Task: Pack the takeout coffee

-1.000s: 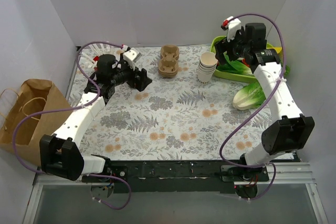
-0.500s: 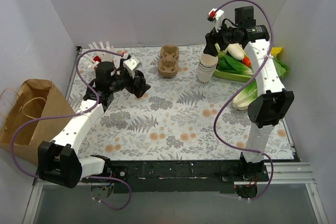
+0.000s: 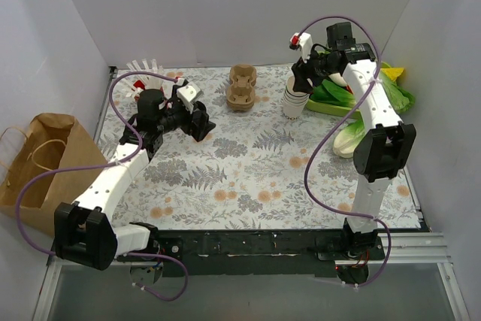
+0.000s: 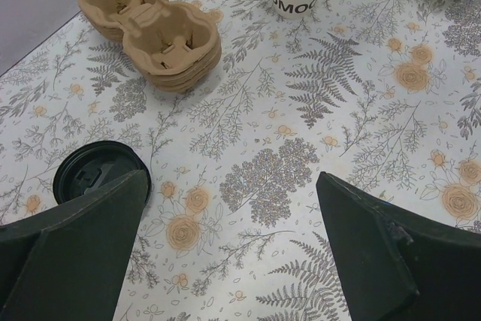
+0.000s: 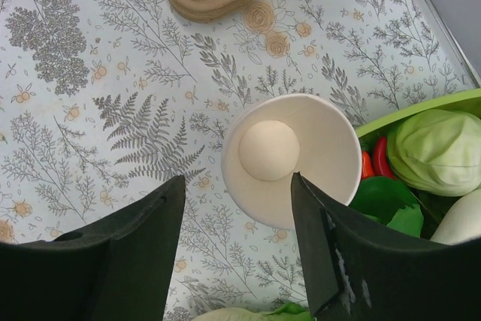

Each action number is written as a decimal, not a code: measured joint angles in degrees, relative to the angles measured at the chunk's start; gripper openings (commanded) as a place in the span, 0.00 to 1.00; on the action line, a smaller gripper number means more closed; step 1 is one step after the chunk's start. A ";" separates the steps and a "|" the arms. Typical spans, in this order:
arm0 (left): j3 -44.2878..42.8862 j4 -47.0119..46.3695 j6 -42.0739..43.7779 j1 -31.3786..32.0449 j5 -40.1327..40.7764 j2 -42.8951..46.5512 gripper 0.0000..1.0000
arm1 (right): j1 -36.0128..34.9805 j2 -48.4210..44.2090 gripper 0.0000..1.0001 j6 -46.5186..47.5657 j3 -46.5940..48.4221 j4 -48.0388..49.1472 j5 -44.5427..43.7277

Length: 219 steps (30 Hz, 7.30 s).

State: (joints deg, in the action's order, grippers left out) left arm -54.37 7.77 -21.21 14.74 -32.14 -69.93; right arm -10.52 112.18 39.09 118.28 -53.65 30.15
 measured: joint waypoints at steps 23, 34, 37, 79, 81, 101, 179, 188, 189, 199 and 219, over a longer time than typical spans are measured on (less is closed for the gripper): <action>0.02 -0.52 -0.04 0.00 0.02 -2.05 0.98 | -1.14 6.93 0.32 1.33 2.27 0.11 -1.60; 0.46 -0.98 -0.22 0.00 -0.04 -2.19 0.98 | -1.44 6.91 0.01 1.44 2.38 -0.28 -2.08; 0.76 -1.18 -0.22 0.00 -0.04 -2.23 0.98 | -1.99 6.62 0.01 1.57 2.36 -0.20 -3.17; -23.91 10.47 -19.04 0.24 16.76 -13.20 0.98 | -23.54 -27.93 0.01 39.45 -42.21 2.60 4.04; -22.58 11.56 -18.27 1.46 19.89 -12.79 0.98 | -24.68 -27.93 0.01 40.57 -42.86 2.58 5.11; -14.53 12.39 -10.82 17.40 34.34 -6.38 0.98 | -31.23 -22.45 0.01 37.73 -44.19 0.72 9.49; -56.61 43.21 -0.72 4.17 28.81 -54.51 0.26 | -13.42 -34.01 0.72 0.13 -47.01 16.44 0.83; -56.15 43.28 -0.94 4.17 29.83 -55.71 0.27 | -13.42 -33.99 0.71 0.28 -47.01 16.44 0.87; -55.91 43.25 -0.92 4.17 29.86 -55.82 0.27 | -13.42 -33.99 0.71 0.28 -47.01 16.44 0.87; -55.60 43.23 -0.90 4.17 30.29 -56.35 0.19 | -13.42 -33.99 0.70 0.15 -47.01 16.48 0.85; -55.93 43.78 -0.90 4.17 31.15 -56.39 0.00 | -13.42 -33.70 0.69 0.13 -47.01 16.52 0.90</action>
State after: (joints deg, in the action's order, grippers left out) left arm -110.30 51.55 -22.11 18.92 -0.99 -126.32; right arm -23.94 78.48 39.22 71.26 -37.12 31.05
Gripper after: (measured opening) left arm 0.009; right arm 0.692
